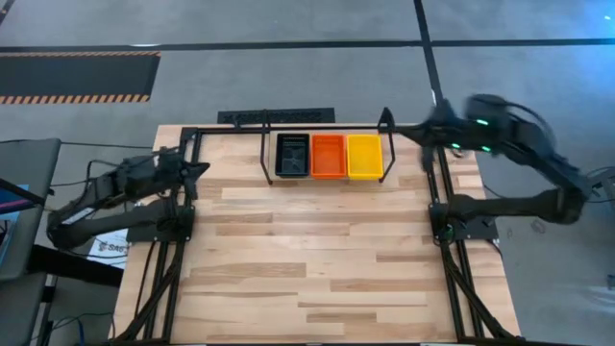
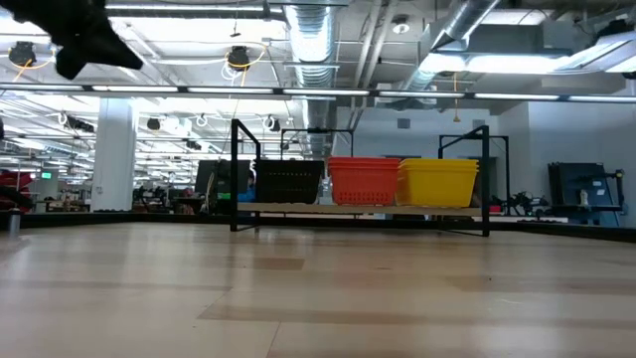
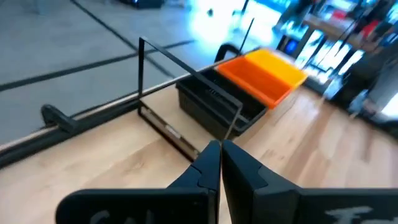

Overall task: Stack baskets on shelf by color
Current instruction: Return to Home Position

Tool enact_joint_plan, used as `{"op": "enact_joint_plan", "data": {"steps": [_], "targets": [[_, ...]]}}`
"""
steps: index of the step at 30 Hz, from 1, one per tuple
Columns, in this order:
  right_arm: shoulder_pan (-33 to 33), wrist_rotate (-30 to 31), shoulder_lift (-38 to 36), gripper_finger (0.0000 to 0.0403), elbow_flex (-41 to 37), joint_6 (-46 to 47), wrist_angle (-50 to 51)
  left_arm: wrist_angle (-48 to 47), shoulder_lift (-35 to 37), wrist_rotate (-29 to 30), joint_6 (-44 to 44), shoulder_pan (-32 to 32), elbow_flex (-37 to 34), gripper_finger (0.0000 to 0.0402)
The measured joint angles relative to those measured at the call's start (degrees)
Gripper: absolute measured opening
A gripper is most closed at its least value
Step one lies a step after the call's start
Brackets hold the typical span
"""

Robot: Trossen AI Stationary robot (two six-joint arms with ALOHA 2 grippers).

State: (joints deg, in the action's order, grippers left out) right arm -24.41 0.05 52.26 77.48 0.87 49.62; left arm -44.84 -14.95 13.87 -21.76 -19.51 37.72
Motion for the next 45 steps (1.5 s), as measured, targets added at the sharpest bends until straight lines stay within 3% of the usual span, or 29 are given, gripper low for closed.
{"op": "enact_joint_plan", "data": {"steps": [3,6,9,12,16,19,25,37,41,45], "targets": [[3.52,0.01,-7.81,0.0001,-3.73,1.08,-3.79,2.03,7.94,-1.35,-3.16,0.0,-4.92,0.0],[7.52,-0.1,-15.38,0.0001,-12.28,3.2,-11.72,6.48,15.11,-3.16,-8.02,0.02,-11.87,0.0],[11.15,-0.11,-23.6,0.0001,-22.89,6.04,-20.86,9.44,13.4,-6.04,-10.63,0.04,-16.62,0.0],[14.34,-0.4,-31.6,0.0001,-32.12,8.05,-28.73,18.73,9.84,-9.75,-11.02,0.05,-20.41,0.0],[18.32,-5.98,-39.39,0.0001,-42.18,11.51,-35.2,27.3,9.03,-11.52,-10.07,0.09,-23.57,0.0],[20.95,-7.83,-44.45,0.0002,-47.89,14.29,-41.33,27.55,9.36,-12.13,-10.08,0.07,-25.03,0.0],[23.73,-5.89,-51.84,0.0001,-56.43,16.13,-42.44,27.36,9.83,-12.41,-9.75,0.09,-26.06,0.0],[23.94,0.43,-52.12,0.0005,-64.65,24.91,-34.41,22.78,9.85,-12.05,-6.36,0.09,-26.06,0.0],[23.87,7.31,-51.44,0.0009,-64.99,35.03,-28.73,19.06,9.85,-9.28,-6.41,0.09,-26.06,0.0],[23.9,8.85,-51.49,0.0014,-64.92,41.01,-26.43,17.43,9.85,-5.57,-8.94,0.09,-26.06,0.0]]}}
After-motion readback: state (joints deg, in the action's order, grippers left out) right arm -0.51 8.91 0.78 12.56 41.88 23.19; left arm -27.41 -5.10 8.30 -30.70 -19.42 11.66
